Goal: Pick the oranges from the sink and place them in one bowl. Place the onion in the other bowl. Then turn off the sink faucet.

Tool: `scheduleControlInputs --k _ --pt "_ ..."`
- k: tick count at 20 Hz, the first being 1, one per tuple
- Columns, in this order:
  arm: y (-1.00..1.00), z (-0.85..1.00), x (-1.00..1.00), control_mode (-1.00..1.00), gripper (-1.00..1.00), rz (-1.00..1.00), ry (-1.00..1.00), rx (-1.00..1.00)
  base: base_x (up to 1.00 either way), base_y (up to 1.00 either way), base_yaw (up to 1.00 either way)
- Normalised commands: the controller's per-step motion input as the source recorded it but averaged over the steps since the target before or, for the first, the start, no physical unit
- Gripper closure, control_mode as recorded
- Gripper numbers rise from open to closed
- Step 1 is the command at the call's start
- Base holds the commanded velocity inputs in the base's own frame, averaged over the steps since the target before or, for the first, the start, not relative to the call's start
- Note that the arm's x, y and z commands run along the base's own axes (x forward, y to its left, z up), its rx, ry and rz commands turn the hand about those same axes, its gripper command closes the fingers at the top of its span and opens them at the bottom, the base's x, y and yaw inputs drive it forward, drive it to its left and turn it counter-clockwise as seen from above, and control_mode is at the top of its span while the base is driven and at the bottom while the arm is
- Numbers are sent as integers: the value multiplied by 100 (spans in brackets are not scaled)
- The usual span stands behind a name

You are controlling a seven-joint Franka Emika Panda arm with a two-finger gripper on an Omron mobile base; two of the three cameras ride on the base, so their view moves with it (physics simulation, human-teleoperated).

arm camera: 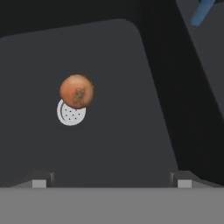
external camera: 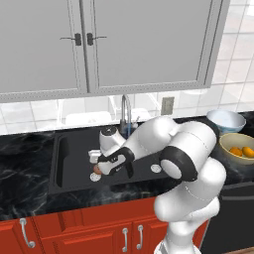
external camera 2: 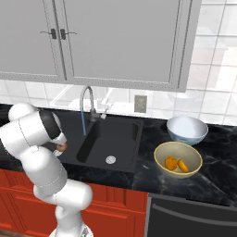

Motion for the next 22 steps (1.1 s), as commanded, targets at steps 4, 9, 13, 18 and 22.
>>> scheduleControlInputs --k 4,9,13,18,22 --pt "8 -21 11 -100 -100 0 0 0 0 0 0" --pt "4 -22 9 -100 -100 0 0 0 0 0 0" --pt "7 -23 13 -100 -100 0 2 0 0 0 0" --pt "10 -11 15 -100 -100 0 1 0 0 0 0" --pt "5 -1 13 -100 -100 0 0 0 0 0 0"
